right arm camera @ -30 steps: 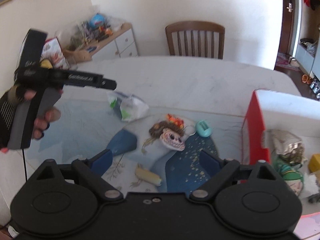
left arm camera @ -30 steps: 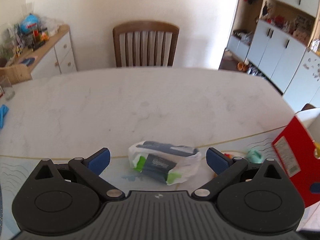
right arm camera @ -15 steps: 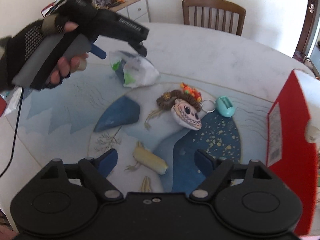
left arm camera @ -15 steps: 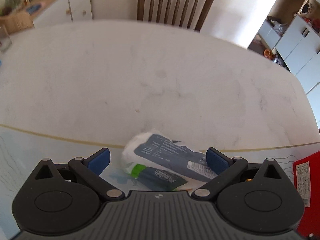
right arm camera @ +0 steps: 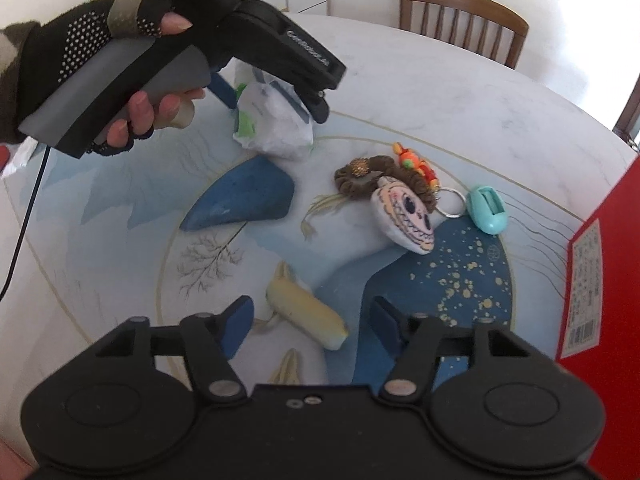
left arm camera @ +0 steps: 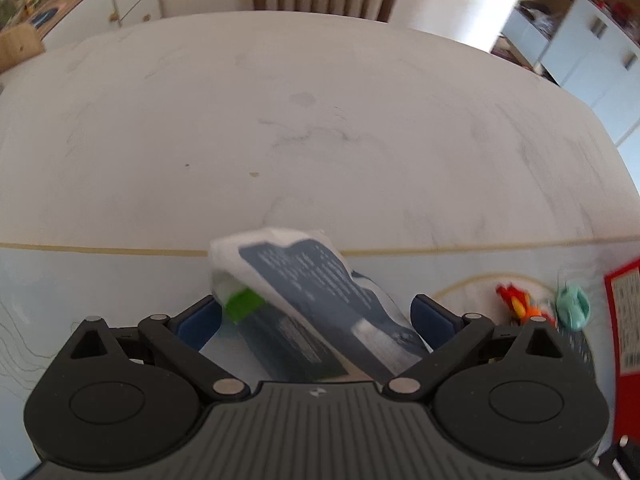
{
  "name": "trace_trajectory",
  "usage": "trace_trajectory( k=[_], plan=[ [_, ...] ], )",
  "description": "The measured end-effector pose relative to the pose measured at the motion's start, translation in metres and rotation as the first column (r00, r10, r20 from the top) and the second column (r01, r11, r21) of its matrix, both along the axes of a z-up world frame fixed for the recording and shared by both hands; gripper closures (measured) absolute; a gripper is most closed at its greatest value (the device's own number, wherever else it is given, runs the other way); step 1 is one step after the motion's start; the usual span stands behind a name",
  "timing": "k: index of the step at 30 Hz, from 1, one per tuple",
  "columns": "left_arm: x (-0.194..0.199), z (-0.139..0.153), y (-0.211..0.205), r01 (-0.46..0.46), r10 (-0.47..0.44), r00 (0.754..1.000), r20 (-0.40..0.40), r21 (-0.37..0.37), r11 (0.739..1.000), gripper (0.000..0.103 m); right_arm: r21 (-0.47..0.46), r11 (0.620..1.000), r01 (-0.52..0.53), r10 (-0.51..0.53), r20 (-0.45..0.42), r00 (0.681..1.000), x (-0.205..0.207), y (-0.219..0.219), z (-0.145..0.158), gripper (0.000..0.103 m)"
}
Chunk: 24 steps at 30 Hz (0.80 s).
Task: Organize objects
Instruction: 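Grasp the white plastic bag with left tool while right tool grasps the cream cylindrical snack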
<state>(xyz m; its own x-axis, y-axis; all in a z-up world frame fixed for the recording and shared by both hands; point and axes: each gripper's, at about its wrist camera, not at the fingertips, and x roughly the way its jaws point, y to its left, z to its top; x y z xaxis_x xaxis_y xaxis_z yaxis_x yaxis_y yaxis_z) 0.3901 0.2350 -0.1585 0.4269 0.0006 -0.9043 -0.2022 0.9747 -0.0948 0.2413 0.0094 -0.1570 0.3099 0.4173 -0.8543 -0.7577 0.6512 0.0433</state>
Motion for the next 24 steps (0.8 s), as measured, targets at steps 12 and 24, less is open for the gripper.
trace_trajectory(
  k=[12,24],
  plan=[
    [-0.036,0.002,-0.031,0.166,-0.173,0.983,0.056,0.119,0.979,0.038,-0.034,0.999,-0.037,0.039,0.045,0.998,-0.013,0.007,0.0,0.073],
    [-0.074,0.008,-0.053,0.229,-0.24,0.968,0.076,0.126,0.965,0.053,0.018,0.997,0.08,-0.079,-0.023,0.997,-0.019,-0.009,0.007,0.089]
  ],
)
